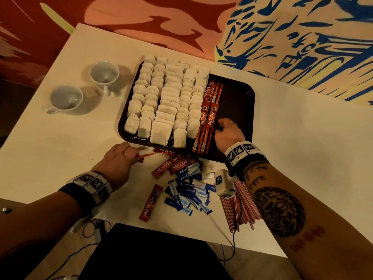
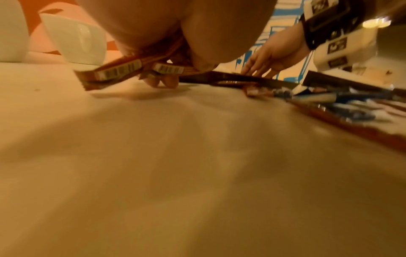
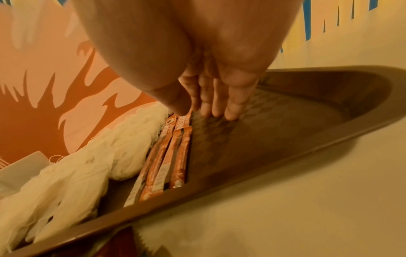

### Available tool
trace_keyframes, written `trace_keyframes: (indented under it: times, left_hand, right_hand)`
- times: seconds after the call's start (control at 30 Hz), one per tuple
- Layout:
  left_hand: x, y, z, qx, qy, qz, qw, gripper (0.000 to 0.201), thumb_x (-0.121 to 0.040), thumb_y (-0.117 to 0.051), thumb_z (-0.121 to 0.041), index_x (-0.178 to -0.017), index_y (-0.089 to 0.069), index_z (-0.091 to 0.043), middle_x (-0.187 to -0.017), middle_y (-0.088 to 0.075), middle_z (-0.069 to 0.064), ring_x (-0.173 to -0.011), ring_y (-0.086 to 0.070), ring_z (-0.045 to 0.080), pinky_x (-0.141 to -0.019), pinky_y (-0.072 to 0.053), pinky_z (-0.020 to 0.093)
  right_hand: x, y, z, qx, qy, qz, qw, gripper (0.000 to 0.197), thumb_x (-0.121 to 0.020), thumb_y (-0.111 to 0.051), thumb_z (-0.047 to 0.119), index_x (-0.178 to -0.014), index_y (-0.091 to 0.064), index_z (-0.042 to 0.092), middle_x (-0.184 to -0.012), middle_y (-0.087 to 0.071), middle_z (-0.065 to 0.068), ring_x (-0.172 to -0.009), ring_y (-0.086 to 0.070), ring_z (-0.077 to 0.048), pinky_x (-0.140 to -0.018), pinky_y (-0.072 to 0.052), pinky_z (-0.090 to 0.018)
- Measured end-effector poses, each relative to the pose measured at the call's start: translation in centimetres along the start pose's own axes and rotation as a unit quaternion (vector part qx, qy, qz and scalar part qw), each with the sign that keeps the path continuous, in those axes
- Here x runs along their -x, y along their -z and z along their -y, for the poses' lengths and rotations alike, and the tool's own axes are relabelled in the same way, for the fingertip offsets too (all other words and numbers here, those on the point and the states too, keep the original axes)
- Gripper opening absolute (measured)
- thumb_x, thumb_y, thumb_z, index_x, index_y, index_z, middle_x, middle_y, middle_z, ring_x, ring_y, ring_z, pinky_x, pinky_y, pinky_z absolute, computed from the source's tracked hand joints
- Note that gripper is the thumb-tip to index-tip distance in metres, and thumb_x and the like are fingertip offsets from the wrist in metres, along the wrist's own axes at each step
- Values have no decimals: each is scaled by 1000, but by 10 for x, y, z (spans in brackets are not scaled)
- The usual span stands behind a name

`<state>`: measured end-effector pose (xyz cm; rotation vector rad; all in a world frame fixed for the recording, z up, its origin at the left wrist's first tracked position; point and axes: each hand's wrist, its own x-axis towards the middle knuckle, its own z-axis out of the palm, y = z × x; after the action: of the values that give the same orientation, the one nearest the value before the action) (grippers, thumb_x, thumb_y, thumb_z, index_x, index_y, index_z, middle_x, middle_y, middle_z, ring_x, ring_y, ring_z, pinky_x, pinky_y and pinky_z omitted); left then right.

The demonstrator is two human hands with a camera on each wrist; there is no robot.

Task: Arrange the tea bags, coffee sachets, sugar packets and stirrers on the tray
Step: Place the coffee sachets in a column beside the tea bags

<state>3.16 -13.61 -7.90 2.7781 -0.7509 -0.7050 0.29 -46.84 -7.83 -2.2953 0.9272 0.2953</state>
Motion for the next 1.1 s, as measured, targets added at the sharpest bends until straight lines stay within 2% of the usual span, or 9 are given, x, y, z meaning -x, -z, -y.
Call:
trace_keyframes:
  times: [0.1,0.2,0.33,0.47,0.53,0.67,0.8,0.93,1.1]
  left_hand:
    - [-1,8,-17,86,13,-9,996,12,-99,-49,-14,-109,-54,-19,-109,-49,0,-91,-52,19,-78,-41,29]
    - [5,13,-31,100,16,32,994,14,-100,-44,-11,-109,-46,-22,-98,-55,-7,-83,-55,14,-73,-46,29]
    - [28,17,-48,148,41,83,985,7,-106,-33,-27,-106,-40,-25,-84,-60,0,-73,-56,16,-62,-45,28]
    - [44,8,-45,156,41,144,976,11,-104,-34,-31,-113,-41,-32,-100,-62,-4,-84,-58,11,-70,-47,24]
    - [46,1,-43,136,33,164,977,21,-100,-41,-45,-117,-45,-32,-103,-59,-10,-86,-57,6,-72,-49,24]
    - [51,-13,-41,3,7,229,973,74,-68,-54,-85,-121,-39,-35,-111,-53,-14,-94,-52,4,-82,-48,21]
    - [45,-21,-31,17,26,212,977,43,-87,-55,-64,-116,-45,-33,-112,-58,-11,-95,-54,7,-87,-51,27]
    - [36,-13,-26,-6,38,229,973,34,-96,-48,-53,-121,-47,-30,-116,-58,-8,-100,-57,11,-92,-50,29]
    - [29,-6,-23,-9,38,252,967,29,-97,-44,-52,-115,-53,-31,-107,-60,-8,-96,-58,11,-91,-51,31]
  right_hand:
    - [2,1,2,1,0,3,1000,48,-95,-52,22,-143,-47,23,-148,-49,-1,-129,-53,-22,-98,-39,-27]
    - [3,3,4,-2,0,10,1000,49,-95,-53,22,-143,-47,23,-148,-49,-1,-129,-53,-22,-99,-39,-27]
    - [3,5,4,-3,-4,16,1000,49,-95,-52,18,-143,-47,24,-148,-48,-1,-129,-53,-22,-95,-39,-26]
    - [4,7,2,-9,-7,26,1000,52,-94,-51,14,-145,-45,25,-150,-46,0,-130,-52,-22,-91,-36,-24]
    - [4,7,1,-10,-6,28,1000,53,-94,-51,13,-145,-45,25,-150,-46,0,-130,-51,-22,-92,-36,-24]
    - [6,8,4,-3,-10,31,999,55,-94,-50,10,-146,-44,25,-151,-45,-1,-131,-51,-23,-102,-42,-31]
    - [8,9,5,-1,-6,36,999,55,-93,-51,11,-146,-44,24,-150,-45,-2,-132,-50,-23,-106,-42,-36]
    - [8,8,5,4,-3,38,999,55,-93,-52,13,-146,-43,25,-150,-45,-1,-132,-50,-23,-108,-42,-37]
    - [8,9,3,1,-1,42,999,54,-94,-52,15,-146,-43,26,-150,-46,-1,-131,-51,-23,-107,-43,-37]
